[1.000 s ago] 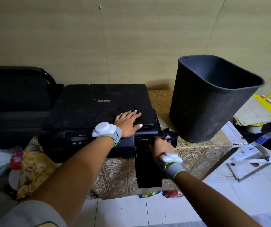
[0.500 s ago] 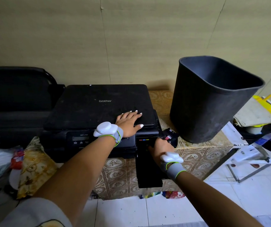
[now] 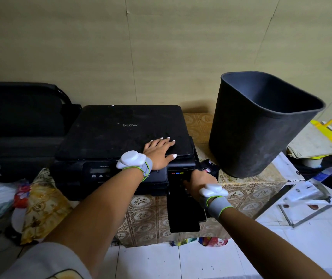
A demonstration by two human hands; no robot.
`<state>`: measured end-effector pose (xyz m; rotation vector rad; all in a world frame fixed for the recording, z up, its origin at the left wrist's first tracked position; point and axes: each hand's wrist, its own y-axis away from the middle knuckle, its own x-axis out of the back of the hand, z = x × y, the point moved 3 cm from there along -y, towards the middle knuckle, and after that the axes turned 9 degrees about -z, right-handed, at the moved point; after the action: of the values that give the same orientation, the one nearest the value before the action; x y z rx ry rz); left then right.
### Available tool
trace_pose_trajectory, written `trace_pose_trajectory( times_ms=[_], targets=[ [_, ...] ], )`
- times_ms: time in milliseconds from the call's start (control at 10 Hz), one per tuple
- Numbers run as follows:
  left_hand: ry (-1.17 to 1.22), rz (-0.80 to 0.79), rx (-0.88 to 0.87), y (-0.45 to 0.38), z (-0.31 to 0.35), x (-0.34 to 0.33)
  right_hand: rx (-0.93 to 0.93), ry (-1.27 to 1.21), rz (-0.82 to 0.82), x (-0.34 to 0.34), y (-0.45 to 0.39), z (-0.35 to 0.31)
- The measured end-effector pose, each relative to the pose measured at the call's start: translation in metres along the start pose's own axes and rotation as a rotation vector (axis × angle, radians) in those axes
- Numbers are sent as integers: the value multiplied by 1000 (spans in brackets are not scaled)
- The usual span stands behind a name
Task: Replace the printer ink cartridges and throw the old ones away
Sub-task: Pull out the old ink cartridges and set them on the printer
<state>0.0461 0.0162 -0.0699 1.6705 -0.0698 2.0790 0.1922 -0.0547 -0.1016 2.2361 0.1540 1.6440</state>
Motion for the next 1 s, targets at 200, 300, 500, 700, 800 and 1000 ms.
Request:
trace_pose_trajectory(
  times_ms=[200,300,500,700,800,1000],
  targets=[
    [-9,1,-3,0,-1,0,-18,-50,5,-4,4,-3],
    [-8,5,-6,-1,0,-1,9,-6,32,-9,7,-7],
    [-4,-3,-9,-1,-1,-1,-3,-42,13,-8,10,-5],
    [-6,5,-10,-1,-1,-1,1,22,-16,-11,12,-4],
    [-4,5,-10,-1,-1,-1,-2,52,-16,-11,12,-5],
    [-4,7,-12,-1,-2,-1,7,127,-12,-8,10,-7]
  ],
)
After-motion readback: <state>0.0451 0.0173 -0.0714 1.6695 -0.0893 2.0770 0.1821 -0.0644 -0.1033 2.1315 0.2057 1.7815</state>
